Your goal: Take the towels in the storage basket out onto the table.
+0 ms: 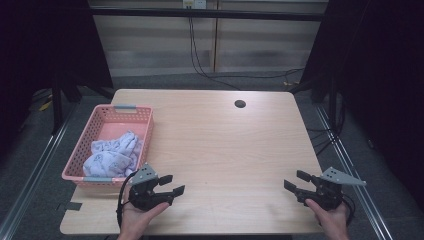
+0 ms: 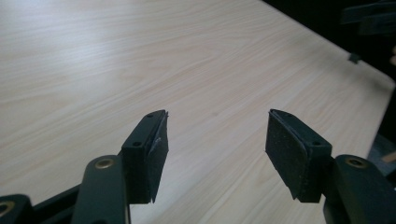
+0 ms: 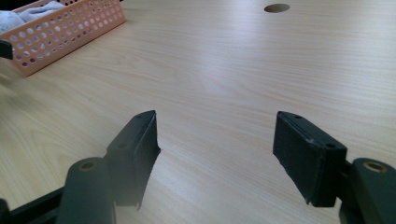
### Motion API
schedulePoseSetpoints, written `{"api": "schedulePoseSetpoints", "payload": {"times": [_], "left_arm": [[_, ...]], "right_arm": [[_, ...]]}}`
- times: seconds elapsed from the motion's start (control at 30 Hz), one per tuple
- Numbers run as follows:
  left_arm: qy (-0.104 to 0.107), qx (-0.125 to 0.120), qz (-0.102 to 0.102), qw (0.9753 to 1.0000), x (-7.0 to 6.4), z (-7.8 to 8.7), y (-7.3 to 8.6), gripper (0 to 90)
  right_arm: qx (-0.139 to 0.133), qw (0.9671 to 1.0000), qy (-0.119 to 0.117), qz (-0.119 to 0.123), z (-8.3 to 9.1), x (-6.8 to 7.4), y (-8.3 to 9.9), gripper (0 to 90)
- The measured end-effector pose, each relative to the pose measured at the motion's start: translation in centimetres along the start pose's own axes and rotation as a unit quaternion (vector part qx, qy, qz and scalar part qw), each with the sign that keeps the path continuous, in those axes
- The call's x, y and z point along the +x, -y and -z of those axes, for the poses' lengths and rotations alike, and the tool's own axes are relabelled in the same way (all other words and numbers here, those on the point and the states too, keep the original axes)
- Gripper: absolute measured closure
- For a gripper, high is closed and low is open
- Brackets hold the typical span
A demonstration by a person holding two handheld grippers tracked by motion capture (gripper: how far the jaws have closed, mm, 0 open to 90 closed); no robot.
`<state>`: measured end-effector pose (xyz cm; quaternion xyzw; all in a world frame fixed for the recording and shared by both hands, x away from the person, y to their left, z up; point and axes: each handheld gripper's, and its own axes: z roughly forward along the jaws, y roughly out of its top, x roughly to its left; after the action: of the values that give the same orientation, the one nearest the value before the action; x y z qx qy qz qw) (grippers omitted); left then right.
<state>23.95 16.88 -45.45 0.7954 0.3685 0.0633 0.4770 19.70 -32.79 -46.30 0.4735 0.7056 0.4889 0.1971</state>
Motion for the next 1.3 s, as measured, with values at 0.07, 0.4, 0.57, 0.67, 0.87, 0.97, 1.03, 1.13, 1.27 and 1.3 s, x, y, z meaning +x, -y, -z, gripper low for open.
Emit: {"api": "schedulePoseSetpoints", "payload": {"times": [0.07, 0.4, 0.57, 0.67, 0.87, 0.97, 1.03, 1.13, 1.27, 1.3], "left_arm": [[0.006, 0.011, -0.006, 0.9999, 0.1, 0.7, 0.1, 38.3], [-0.050, 0.020, -0.048, 0.9974, 2.1, 5.3, -4.8, 31.3], [-0.075, 0.027, -0.027, 0.9965, 5.3, 7.3, -6.3, 22.9], [-0.101, 0.054, -0.021, 0.9932, 7.8, 7.6, -6.8, 19.0], [-0.131, 0.098, 0.007, 0.9865, 11.9, 8.1, -7.1, 16.6], [-0.131, 0.120, 0.014, 0.9839, 13.5, 8.2, -7.0, 16.0], [-0.146, 0.130, 0.011, 0.9807, 14.4, 8.1, -6.8, 16.7], [-0.137, 0.126, 0.030, 0.9820, 15.6, 7.9, -6.5, 16.7], [-0.137, 0.152, 0.056, 0.9772, 17.1, 7.2, -5.9, 16.1], [-0.139, 0.164, 0.059, 0.9749, 17.3, 7.1, -5.8, 16.6]], "right_arm": [[0.000, 1.0000, 0.001, 0.007, 0.0, 0.2, 0.0, 29.8], [0.019, 0.9995, -0.015, 0.019, -0.9, 0.6, -0.1, 28.4], [0.020, 0.9994, -0.019, 0.020, -1.0, 0.6, -0.1, 27.9], [0.019, 0.9994, -0.019, 0.020, -1.0, 0.7, -0.1, 27.4], [0.020, 0.9994, -0.022, 0.020, -1.1, 0.6, -0.1, 26.4], [0.019, 0.9993, -0.024, 0.019, -1.2, 0.6, -0.2, 26.1], [0.020, 0.9993, -0.024, 0.019, -1.2, 0.6, -0.2, 26.0], [0.021, 0.9993, -0.024, 0.020, -1.2, 0.6, -0.2, 25.9], [0.021, 0.9992, -0.027, 0.021, -1.3, 0.7, -0.2, 25.9], [0.022, 0.9992, -0.026, 0.020, -1.3, 0.7, -0.2, 25.8]]}}
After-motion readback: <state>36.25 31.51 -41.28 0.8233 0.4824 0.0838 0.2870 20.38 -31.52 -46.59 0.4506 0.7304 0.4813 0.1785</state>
